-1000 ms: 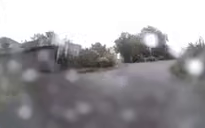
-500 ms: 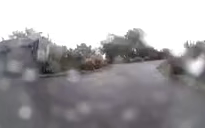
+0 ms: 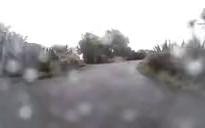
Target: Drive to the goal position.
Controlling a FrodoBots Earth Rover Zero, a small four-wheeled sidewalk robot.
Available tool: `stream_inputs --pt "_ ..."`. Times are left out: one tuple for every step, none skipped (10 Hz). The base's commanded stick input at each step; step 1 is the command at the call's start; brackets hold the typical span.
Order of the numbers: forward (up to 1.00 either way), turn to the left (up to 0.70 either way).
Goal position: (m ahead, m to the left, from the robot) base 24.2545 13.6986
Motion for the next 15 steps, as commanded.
stream_inputs --pt "1.0 0.0" --pt "1.0 0.0" --pt "1.0 0.0" --pt "1.0 0.0" --pt "1.0 0.0" --pt "1.0 0.0" --pt "1.0 0.0" --pt "1.0 0.0" --pt "1.0 0.15" --pt "1.0 0.23" --pt "1.0 0.31" --pt "1.0 0.37" --pt "1.0 0.28" --pt "1.0 0.19" --pt "1.0 0.0"
